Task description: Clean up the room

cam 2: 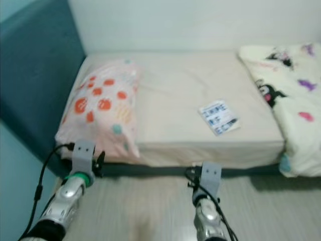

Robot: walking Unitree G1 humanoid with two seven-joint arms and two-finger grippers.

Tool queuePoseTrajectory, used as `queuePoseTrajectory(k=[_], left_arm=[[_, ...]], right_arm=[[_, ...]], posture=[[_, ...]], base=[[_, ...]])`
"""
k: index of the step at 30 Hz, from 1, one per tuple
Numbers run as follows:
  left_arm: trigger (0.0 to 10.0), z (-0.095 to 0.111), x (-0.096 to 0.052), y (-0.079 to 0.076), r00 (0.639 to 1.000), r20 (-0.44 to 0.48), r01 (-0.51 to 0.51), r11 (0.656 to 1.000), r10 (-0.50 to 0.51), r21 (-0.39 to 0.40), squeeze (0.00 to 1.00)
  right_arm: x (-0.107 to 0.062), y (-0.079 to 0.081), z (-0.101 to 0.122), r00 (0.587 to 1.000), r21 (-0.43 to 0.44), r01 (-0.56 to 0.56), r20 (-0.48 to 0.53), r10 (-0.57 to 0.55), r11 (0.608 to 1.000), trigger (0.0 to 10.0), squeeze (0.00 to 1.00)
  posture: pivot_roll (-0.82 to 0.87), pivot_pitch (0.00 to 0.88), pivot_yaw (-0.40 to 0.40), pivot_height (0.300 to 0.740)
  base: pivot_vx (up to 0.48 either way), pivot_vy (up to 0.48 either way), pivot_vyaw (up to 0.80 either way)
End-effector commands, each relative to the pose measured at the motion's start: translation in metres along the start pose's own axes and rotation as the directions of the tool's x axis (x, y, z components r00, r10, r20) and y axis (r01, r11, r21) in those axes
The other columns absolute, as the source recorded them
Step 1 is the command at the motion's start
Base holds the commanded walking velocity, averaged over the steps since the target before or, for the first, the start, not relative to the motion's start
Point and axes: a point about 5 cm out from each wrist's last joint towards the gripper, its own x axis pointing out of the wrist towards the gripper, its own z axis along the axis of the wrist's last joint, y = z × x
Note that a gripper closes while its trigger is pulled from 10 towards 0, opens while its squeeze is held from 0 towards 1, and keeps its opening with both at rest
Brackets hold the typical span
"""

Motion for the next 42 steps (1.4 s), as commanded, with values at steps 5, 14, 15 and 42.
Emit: queuePoseTrajectory(k=[5, 14, 15, 42], left_arm=[[10.0, 0.000, 0.000, 0.003, 1.000, -0.006, 0.006, 0.999, -0.006, -0.032, 0.00], [10.0, 0.002, 0.001, 0.002, 1.000, 0.002, 0.010, 0.999, -0.010, -0.043, 0.00], [10.0, 0.002, 0.001, 0.001, 1.000, 0.003, 0.011, 0.999, -0.011, -0.045, 0.00], [10.0, 0.005, 0.001, 0.002, 1.000, 0.010, 0.014, 0.999, -0.013, -0.053, 0.00]], right_arm=[[0.000, 0.010, 0.005, 0.998, -0.047, -0.052, 0.030, 0.053, 0.998, 10.0, 0.00], [0.001, 0.011, 0.006, 0.998, -0.042, -0.054, 0.030, 0.055, 0.998, 10.0, 0.00], [0.001, 0.010, 0.005, 0.998, -0.028, -0.051, 0.027, 0.052, 0.998, 10.0, 0.00], [0.002, 0.013, 0.011, 0.996, -0.012, -0.078, 0.051, 0.079, 0.997, 10.0, 0.00]], posture=[[0.00, 0.000, 0.119, 0.740], [0.01, 0.000, 0.110, 0.740], [0.01, 0.000, 0.110, 0.740], [0.01, 0.000, 0.109, 0.740]], base=[[0.000, 0.000, -0.16], [0.082, 0.000, 0.00], [0.259, 0.000, 0.00], [0.259, 0.000, -0.24]])
